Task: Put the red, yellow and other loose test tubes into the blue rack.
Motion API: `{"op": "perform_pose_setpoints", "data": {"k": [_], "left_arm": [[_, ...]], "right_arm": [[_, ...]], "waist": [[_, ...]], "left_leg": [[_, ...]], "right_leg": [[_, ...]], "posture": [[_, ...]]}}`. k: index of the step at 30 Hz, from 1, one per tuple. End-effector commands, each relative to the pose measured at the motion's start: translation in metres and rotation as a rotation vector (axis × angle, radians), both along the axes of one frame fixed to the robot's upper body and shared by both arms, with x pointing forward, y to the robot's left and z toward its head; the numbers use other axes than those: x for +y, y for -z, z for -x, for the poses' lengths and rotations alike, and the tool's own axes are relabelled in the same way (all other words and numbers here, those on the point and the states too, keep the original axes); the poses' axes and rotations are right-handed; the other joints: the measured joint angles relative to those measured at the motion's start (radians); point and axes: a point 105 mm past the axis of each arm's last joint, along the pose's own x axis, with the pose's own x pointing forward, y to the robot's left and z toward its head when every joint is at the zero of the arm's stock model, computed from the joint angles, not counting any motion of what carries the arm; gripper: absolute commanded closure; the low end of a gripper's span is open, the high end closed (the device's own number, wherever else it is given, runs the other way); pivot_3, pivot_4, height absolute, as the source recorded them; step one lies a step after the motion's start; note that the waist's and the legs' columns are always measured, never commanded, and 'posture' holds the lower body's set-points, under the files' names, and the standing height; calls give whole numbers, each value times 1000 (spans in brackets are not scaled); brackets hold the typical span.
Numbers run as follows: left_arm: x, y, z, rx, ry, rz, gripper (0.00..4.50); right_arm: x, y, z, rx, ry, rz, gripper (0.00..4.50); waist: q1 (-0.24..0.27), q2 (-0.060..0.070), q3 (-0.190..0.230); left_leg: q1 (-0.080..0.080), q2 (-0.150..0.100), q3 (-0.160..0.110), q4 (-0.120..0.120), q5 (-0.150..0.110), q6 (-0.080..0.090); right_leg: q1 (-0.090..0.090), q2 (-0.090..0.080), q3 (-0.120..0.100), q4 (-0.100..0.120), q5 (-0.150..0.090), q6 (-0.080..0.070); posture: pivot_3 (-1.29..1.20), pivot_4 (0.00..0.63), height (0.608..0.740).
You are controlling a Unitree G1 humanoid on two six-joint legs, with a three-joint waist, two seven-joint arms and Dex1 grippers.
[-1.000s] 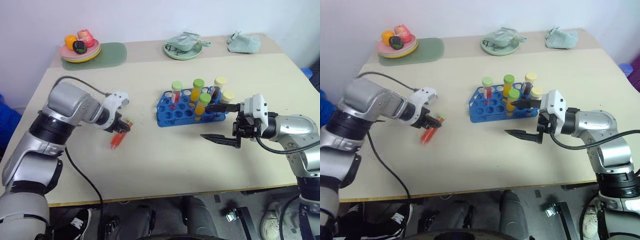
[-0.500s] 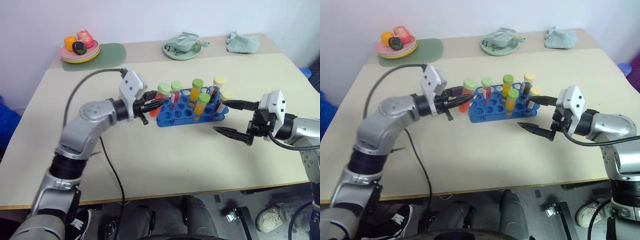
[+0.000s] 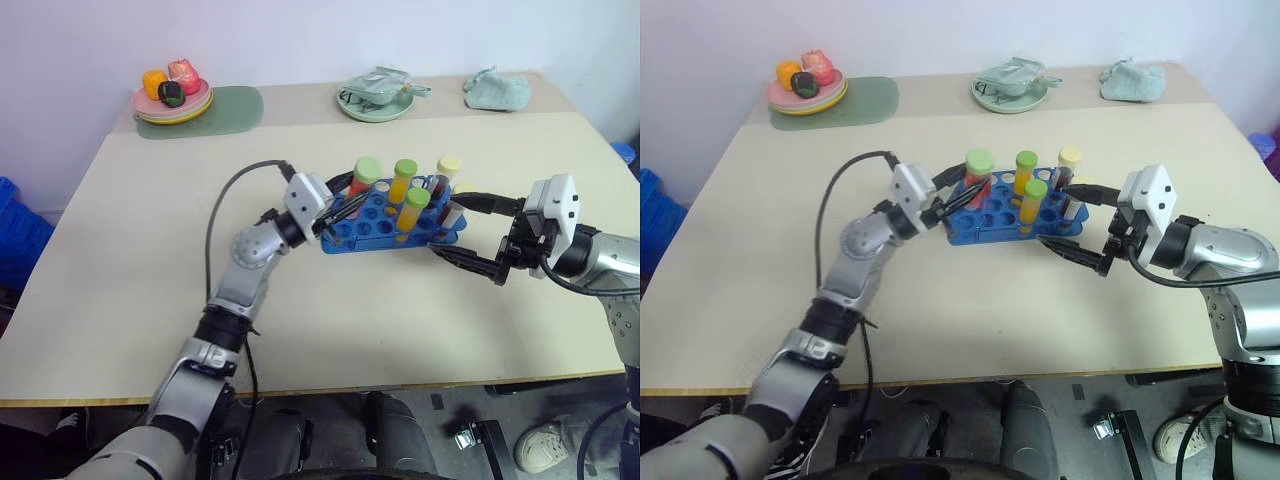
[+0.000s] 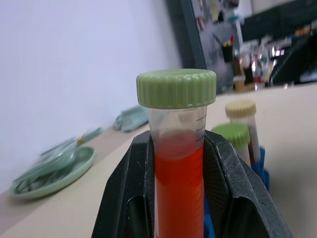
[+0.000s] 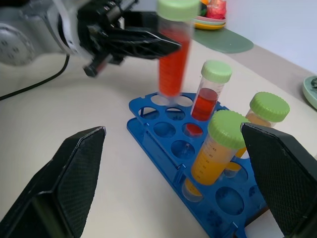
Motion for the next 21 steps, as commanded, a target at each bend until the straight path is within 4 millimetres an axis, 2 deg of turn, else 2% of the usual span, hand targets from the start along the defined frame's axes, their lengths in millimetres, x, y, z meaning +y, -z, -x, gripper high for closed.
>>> {"op": "perform_pose_setpoints", "data": {"k": [1,13,21], "left_arm": [[-10,-3,4,-50,32,14,3762],[-9,23,-3,-29,-49,-45,3762],[-17,31,4,-15,-24,-47,3762]], "right_arm": [[2,-16,4,-59,-7,11,0],[-3,-15,10,-50,16,23,0],[1,-21,10,-66,12,24,0]], "waist": [[0,0,0],[1,0,0],[1,0,0]], "left_leg": [[0,0,0,0,0,0],[1,1,0,0,0,0],[2,1,0,0,0,0]], "right_leg": [[0,0,0,0,0,0],[1,1,0,0,0,0],[2,1,0,-1,0,1]], "posture": [[0,150,740],[0,150,740],[0,150,740]]}}
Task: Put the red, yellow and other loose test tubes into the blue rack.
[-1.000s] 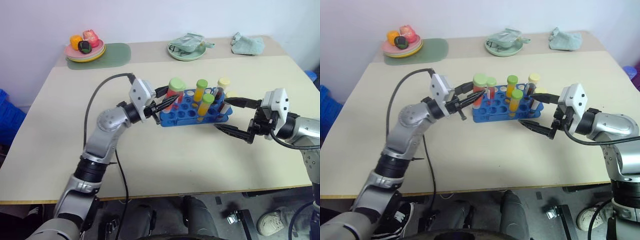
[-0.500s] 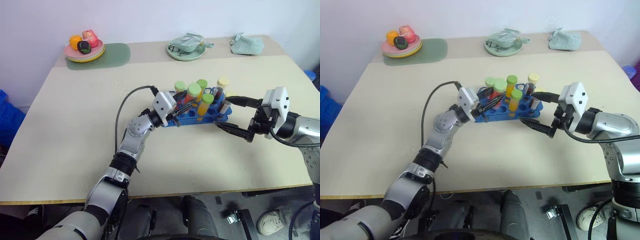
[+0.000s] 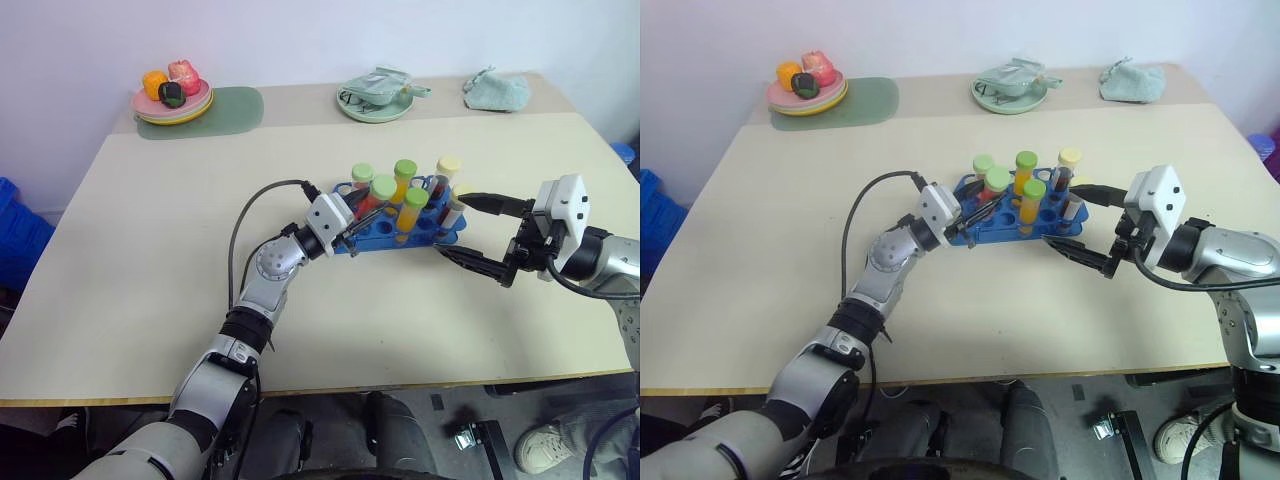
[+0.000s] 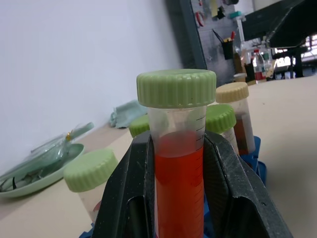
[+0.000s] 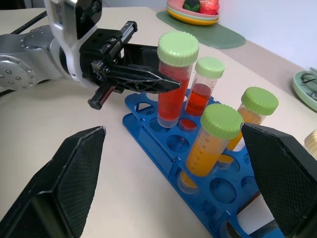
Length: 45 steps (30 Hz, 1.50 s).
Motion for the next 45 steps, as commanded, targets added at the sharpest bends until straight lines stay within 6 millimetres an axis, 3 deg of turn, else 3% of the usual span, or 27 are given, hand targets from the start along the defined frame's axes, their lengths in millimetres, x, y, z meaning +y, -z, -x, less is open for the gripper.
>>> {"op": "perform_pose_setpoints", "data": {"k": [1,22,27,34,39,45], "left_arm": [[-6,5,7,15,26,4,3762],[-1,12,14,128,-5,72,3762],[15,14,-5,211,-88,126,3762],[19,4,-12,241,-77,191,175],[25,-3,-3,218,-55,197,79],[61,-8,28,175,-53,96,79]], "right_arm": [[5,-18,5,-66,-24,16,0],[0,-15,0,-59,-16,35,0],[1,-15,0,-61,-20,37,0],[2,-15,-3,-68,-19,38,0],[-1,-14,-4,-69,-8,39,0],[-10,-6,-5,-42,2,35,0]], "waist": [[0,0,0],[-1,0,-1],[-1,0,-1],[-2,0,-1],[-1,0,-1],[-4,1,-1]], "left_leg": [[0,0,0,0,0,0],[1,0,0,-1,0,0],[0,0,0,-1,0,0],[0,1,0,-1,0,0],[0,1,0,-1,0,0],[0,2,0,-2,0,0]], "right_leg": [[0,0,0,0,0,0],[1,0,0,-1,0,0],[1,0,0,-2,0,0],[0,1,0,-2,0,0],[1,1,0,-3,0,0],[0,2,0,-2,1,0]], "posture": [[0,150,740],[0,150,740],[0,150,740],[0,150,740],[0,150,740],[0,150,740]]}}
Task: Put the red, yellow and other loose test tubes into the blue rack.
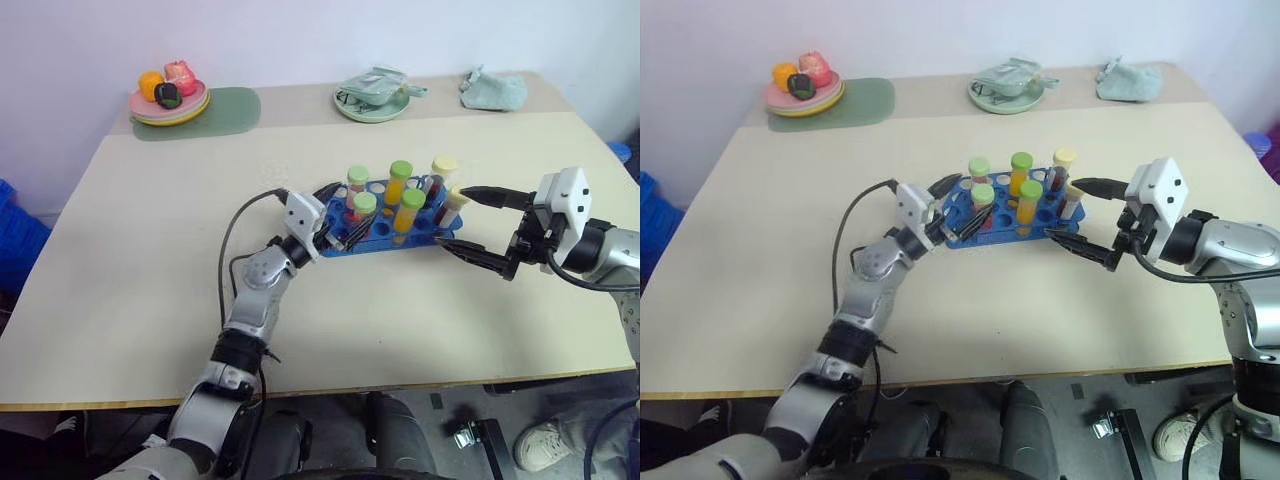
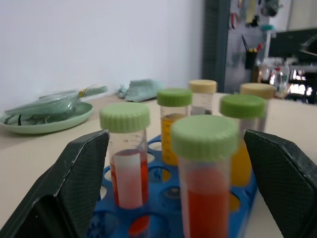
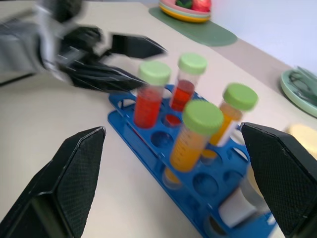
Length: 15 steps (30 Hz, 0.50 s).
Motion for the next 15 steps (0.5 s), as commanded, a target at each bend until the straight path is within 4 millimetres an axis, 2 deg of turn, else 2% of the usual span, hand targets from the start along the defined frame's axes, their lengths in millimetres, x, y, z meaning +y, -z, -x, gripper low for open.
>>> {"op": "perform_pose_setpoints", "data": {"k": [1,5,7,11,15], "left_arm": [[22,-20,18,-44,25,-10,79],[50,-26,34,-24,61,-72,79],[72,-27,40,4,85,-133,79],[129,-35,51,91,116,-223,79],[166,-46,62,169,161,-257,79]], "right_arm": [[-4,-4,2,-22,-13,7,0],[-8,0,3,-8,-29,15,0],[-9,5,7,28,-51,12,0],[-7,13,14,64,-99,34,0],[-9,20,19,84,-121,58,0]], "waist": [[1,0,0],[4,0,0],[3,0,0],[-4,1,0],[0,1,0]], "left_leg": [[0,0,0,0,0,0],[0,0,0,0,0,0],[0,0,0,0,0,0],[0,1,0,-1,0,0],[0,1,0,-1,0,0]], "right_leg": [[0,0,0,0,0,0],[0,0,0,0,0,0],[0,0,0,0,0,-1],[-1,1,0,1,0,-1],[-1,1,0,1,0,-1]], "posture": [[0,150,740],[0,150,740],[0,150,740],[0,150,740],[0,150,740]]}}
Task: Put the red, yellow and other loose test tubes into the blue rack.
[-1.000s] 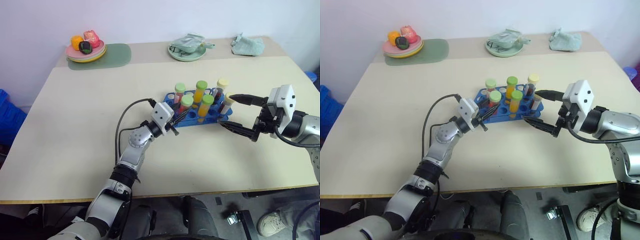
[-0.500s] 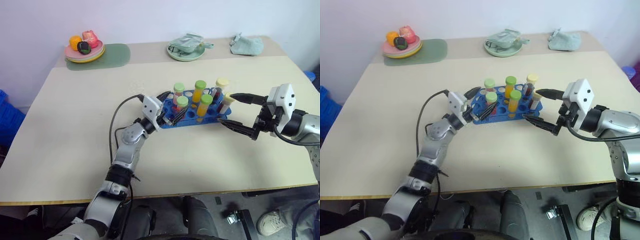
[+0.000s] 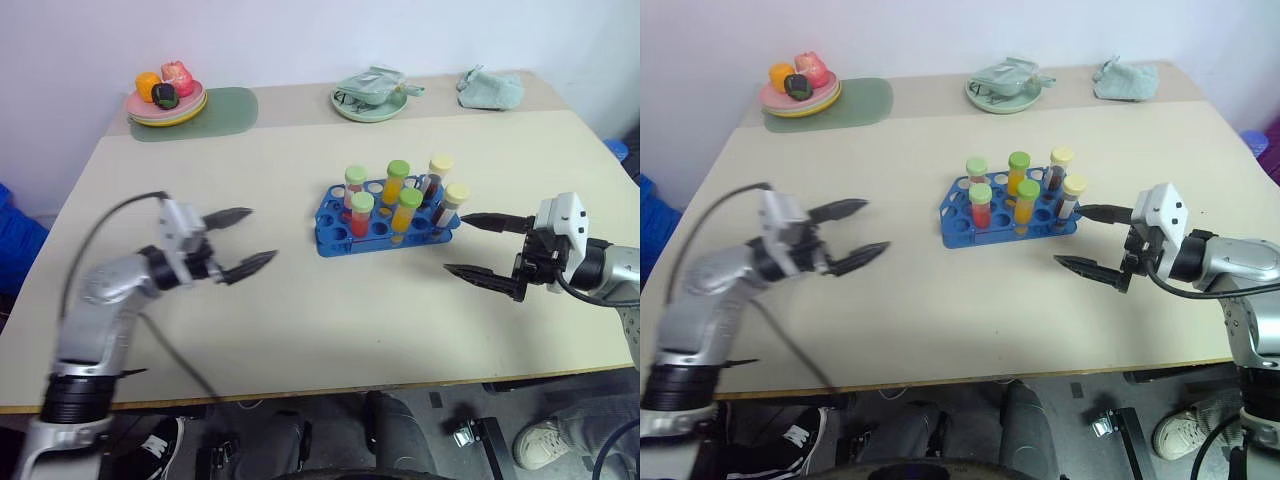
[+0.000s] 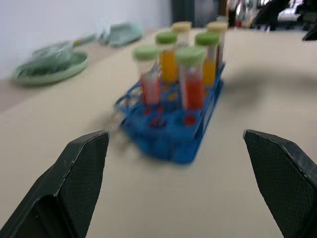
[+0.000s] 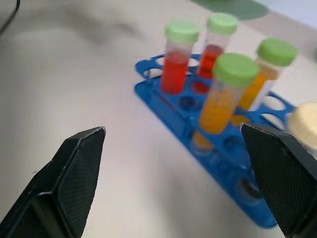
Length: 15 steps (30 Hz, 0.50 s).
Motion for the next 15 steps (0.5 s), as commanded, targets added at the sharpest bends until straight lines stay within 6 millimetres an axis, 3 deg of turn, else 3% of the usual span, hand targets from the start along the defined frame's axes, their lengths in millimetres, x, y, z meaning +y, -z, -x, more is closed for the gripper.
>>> {"op": "perform_pose_setpoints", "data": {"k": [1,5,9,15], "left_arm": [[23,-18,14,10,53,-8,79],[52,-19,23,9,45,-130,79],[71,-14,42,54,81,-144,79],[70,-3,48,-17,84,-140,79]], "right_arm": [[-3,-5,7,-25,-38,36,0],[-11,1,12,4,-51,56,0],[-20,0,15,16,-41,60,0],[-25,5,13,16,-41,78,0]], "waist": [[5,0,0],[2,0,0],[0,0,0],[3,0,0]], "left_leg": [[0,0,0,0,0,0],[0,0,0,0,0,1],[0,0,1,0,-1,1],[0,0,1,0,-1,1]], "right_leg": [[0,0,0,0,0,0],[1,0,0,0,0,0],[0,0,0,-1,0,0],[1,0,0,-1,0,0]], "posture": [[0,150,740],[0,150,740],[0,150,740],[0,150,740]]}}
